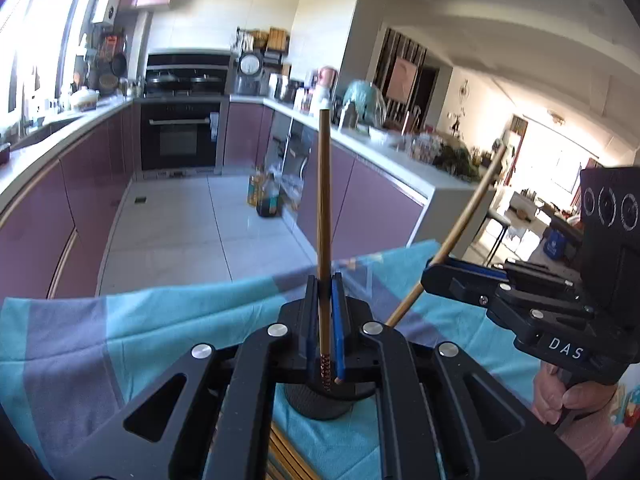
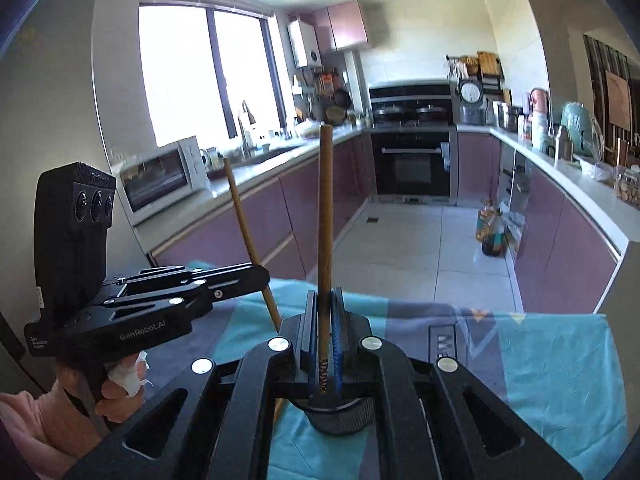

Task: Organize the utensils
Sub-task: 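Lift the held chopsticks upright with both tools and carry them over the mesh holder, then open both tools to drop the chopsticks into the mesh holder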

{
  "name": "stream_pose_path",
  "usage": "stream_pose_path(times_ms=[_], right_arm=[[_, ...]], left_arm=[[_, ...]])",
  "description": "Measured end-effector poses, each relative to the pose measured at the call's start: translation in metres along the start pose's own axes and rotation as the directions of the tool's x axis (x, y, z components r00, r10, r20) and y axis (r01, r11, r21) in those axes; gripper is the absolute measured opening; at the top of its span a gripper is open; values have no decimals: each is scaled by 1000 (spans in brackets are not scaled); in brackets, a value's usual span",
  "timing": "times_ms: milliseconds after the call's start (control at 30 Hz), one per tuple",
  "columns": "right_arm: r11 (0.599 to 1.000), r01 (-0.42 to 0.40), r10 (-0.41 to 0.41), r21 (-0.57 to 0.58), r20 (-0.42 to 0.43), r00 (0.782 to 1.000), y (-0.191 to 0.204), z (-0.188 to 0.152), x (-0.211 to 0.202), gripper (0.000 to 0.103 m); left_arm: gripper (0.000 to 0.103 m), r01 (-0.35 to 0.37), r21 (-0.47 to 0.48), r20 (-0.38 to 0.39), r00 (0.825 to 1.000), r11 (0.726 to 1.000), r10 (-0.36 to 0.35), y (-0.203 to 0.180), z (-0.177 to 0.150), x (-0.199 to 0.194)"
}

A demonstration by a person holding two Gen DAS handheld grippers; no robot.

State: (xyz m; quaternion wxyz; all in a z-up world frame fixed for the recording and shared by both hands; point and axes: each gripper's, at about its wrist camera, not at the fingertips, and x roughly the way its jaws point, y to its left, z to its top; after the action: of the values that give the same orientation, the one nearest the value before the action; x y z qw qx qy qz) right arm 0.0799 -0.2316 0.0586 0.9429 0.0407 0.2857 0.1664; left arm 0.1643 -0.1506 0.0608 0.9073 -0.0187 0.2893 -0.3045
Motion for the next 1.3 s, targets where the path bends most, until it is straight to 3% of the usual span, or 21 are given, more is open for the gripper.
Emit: stream_pose_path(times_ms=[200, 533, 667, 733, 967, 1133, 1300], right_arm=[[1000, 3, -2, 11, -117, 993, 1, -9, 31, 6], [998, 24, -16, 54, -155, 988, -4, -5, 62, 8], [997, 44, -35, 60, -148, 988, -3, -3, 69, 10], [996, 62, -53, 63, -137, 989, -3, -4, 70, 24], [995, 88, -85, 47, -64, 994, 2, -7, 49, 35], [1000, -10, 10, -11, -25, 1000, 23, -19, 18, 44], [993, -101, 95, -60, -90, 991, 49, -47, 14, 46]], left_arm=[[7, -5, 0, -103, 995, 1000, 5, 9, -22, 47], [8, -23, -16, -117, 993, 1000, 21, 39, -30, 77], [17, -36, -18, -93, 995, 999, 34, 43, -32, 66], [19, -49, -15, -78, 996, 999, 48, 45, -34, 61], [32, -104, -24, 8, 995, 994, 104, 58, -45, 21], [36, -167, -16, 11, 986, 986, 167, 76, -66, -5], [37, -220, -18, -56, 974, 975, 219, 98, -99, -17]])
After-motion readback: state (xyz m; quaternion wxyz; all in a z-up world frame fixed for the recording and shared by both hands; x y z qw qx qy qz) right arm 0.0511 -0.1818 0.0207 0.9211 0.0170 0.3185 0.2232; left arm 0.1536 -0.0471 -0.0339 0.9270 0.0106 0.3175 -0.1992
